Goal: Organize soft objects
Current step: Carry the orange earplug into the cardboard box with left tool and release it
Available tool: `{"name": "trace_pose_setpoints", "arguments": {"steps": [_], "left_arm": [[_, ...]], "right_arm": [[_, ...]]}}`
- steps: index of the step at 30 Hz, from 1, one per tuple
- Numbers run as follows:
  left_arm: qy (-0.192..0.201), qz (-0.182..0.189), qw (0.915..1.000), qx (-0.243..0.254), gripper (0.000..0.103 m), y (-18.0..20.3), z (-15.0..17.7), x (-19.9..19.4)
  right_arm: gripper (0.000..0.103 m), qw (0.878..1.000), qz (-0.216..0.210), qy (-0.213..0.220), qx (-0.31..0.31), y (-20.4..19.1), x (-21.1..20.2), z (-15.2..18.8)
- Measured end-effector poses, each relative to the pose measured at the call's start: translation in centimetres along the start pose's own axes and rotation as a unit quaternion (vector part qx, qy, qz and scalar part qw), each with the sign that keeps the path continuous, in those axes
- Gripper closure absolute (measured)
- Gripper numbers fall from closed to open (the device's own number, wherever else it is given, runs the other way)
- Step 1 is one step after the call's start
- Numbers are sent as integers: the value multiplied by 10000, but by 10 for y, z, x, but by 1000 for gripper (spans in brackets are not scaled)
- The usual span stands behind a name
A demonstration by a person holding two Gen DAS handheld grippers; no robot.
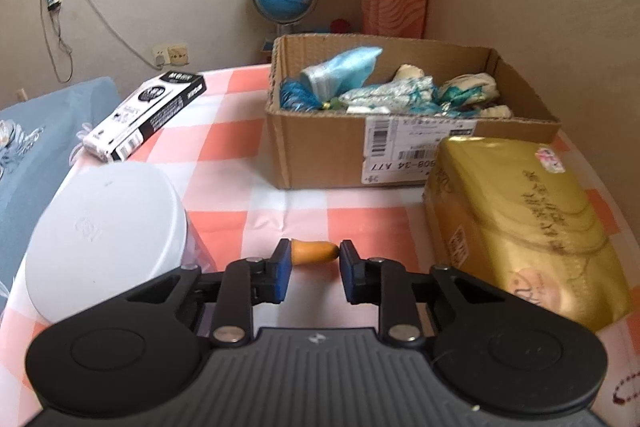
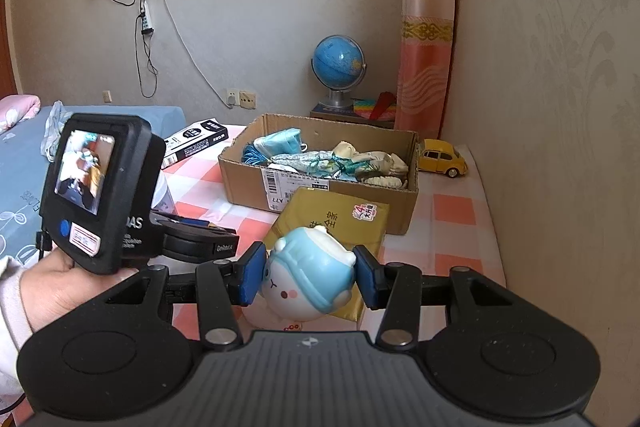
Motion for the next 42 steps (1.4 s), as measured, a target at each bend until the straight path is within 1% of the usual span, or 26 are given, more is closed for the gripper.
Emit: {"name": "trace_pose_setpoints", "arguments": {"steps": [7,10,19,23,26,32,39,42], "left_arm": [[136,247,9995,160,79,-3,-11,-19],[168,415,9986,272,79,-4,-15,-29],[399,768,9933,764,79,-7,-32,-59],[549,824,9899,1010,79,-6,-45,-69],[596,921,9879,1101,79,-5,-57,-70],[593,1027,9852,1235,79,6,-80,-59],[452,1129,9843,1282,79,28,-111,-22],[440,1114,9847,1269,79,36,-126,-6]], "right_arm": [[51,10000,35,16,-26,-2,-2,-2],[51,10000,44,39,-32,-3,-5,-4],[51,10000,52,44,31,-1,-8,-5],[51,9999,87,41,105,2,-7,-6],[51,9998,116,58,128,4,-9,-7],[51,9997,146,72,188,7,-9,-9],[51,9995,250,14,211,10,-6,-9],[51,9993,317,-27,214,13,-4,-8]]}}
Point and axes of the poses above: each gripper's, at about its wrist camera, not at the fingertips, and x roughly the way its jaws point, y to its right, z to its underside, the point moved 1 cm from there along x, roughly the way its jaws point, and after that the axes turned 5 degrees about -z, right-handed, at the moved point
